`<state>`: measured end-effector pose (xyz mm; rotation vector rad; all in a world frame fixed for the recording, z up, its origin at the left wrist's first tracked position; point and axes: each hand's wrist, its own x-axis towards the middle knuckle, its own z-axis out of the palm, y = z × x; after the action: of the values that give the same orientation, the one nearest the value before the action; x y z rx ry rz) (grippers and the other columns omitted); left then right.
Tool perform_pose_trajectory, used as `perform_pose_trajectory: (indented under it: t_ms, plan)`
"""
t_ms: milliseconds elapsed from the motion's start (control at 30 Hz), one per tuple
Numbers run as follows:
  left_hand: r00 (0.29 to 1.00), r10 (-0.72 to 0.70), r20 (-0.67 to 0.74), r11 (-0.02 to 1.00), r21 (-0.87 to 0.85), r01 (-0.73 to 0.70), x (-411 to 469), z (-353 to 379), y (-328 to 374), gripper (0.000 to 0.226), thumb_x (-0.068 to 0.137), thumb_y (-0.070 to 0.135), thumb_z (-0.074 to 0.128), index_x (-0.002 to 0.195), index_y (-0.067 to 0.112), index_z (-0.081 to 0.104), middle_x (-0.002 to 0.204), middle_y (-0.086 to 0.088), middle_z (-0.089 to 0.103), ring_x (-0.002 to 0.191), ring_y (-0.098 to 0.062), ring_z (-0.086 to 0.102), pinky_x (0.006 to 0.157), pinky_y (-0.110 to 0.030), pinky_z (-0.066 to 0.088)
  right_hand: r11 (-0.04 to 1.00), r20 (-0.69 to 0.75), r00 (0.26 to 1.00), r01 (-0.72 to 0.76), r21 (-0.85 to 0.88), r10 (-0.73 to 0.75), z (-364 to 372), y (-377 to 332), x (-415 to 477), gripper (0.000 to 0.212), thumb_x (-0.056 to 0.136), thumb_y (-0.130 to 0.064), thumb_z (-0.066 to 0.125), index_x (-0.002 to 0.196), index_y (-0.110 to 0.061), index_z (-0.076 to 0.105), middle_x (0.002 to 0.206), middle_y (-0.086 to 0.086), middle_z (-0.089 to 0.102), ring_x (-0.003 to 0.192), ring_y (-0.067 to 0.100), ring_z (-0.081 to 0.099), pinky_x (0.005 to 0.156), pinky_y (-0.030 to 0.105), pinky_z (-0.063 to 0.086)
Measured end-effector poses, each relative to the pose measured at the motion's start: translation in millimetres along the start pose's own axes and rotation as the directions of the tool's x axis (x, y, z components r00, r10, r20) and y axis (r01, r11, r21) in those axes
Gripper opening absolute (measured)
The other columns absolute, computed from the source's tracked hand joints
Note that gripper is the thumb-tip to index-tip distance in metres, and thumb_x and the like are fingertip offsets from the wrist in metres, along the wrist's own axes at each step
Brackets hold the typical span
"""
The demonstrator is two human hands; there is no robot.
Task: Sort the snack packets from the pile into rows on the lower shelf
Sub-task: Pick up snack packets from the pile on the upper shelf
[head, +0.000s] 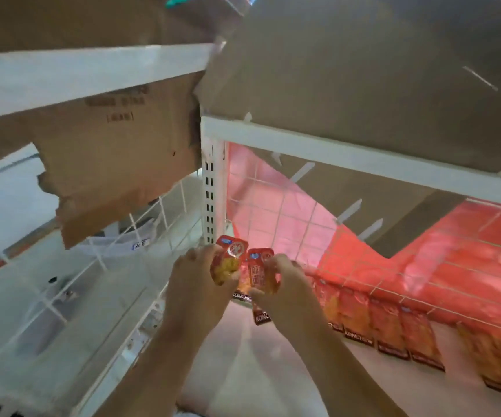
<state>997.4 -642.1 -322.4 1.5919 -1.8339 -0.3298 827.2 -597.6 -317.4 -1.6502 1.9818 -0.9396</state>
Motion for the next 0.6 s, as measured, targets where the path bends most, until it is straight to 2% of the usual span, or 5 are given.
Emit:
perform_pose_trajectory:
  t_ms: [167, 233, 333, 433, 600]
  plan:
    - [0.998, 0.000, 0.059, 1.000, -0.006, 0.000, 2, 44, -25, 0.054, 0.075, 0.041, 0.086, 0.121, 0.017, 0.071, 0.101, -0.008, 0.069, 0.092, -0.031, 0.065, 0.084, -0.041, 0.054, 0.967, 0.031, 0.980, -0.188, -0.172, 0.196, 38, 5, 14, 0.054, 0.075, -0.058, 0.070, 0.122, -0.034, 0.056, 0.111, -0.005, 0.064, 0.107, 0.020, 0.061, 0.088, 0.033, 0.049]
    - [0.997, -0.033, 0.071, 0.999, -0.023, 0.035, 0, 56, -35, 0.051, 0.074, 0.039, 0.085, 0.119, 0.020, 0.071, 0.102, -0.006, 0.068, 0.093, -0.028, 0.065, 0.083, -0.040, 0.055, 0.955, 0.047, 0.971, -0.222, -0.198, 0.236, 47, 8, 20, 0.062, 0.078, -0.057, 0.067, 0.131, -0.030, 0.052, 0.118, 0.002, 0.062, 0.114, 0.026, 0.058, 0.091, 0.034, 0.048]
    - [0.989, -0.097, 0.111, 0.995, -0.007, 0.099, 0, 66, -46, 0.047, 0.076, 0.040, 0.080, 0.118, 0.022, 0.070, 0.104, -0.003, 0.067, 0.098, -0.025, 0.064, 0.087, -0.040, 0.054, 0.951, 0.058, 0.964, -0.245, -0.190, 0.260, 58, 11, 29, 0.054, 0.077, -0.047, 0.070, 0.121, -0.021, 0.054, 0.109, 0.006, 0.062, 0.106, 0.030, 0.059, 0.086, 0.036, 0.050]
    - [0.985, -0.094, 0.145, 0.994, 0.062, 0.086, 6, 71, -56, 0.043, 0.079, 0.048, 0.076, 0.113, 0.022, 0.071, 0.101, -0.003, 0.068, 0.097, -0.025, 0.062, 0.087, -0.040, 0.052, 0.942, 0.058, 0.955, -0.273, -0.195, 0.289, 63, 9, 36, 0.052, 0.076, -0.044, 0.072, 0.116, -0.018, 0.052, 0.107, 0.006, 0.058, 0.104, 0.030, 0.056, 0.085, 0.037, 0.047]
    - [0.985, -0.073, 0.158, 0.996, 0.068, 0.063, 19, 79, -56, 0.038, 0.086, 0.054, 0.064, 0.106, 0.022, 0.071, 0.098, -0.002, 0.068, 0.094, -0.026, 0.062, 0.086, -0.041, 0.051, 0.920, 0.065, 0.933, -0.335, -0.202, 0.354, 66, 8, 53, 0.063, 0.079, -0.048, 0.072, 0.129, -0.019, 0.048, 0.120, 0.009, 0.053, 0.118, 0.034, 0.053, 0.092, 0.040, 0.047]
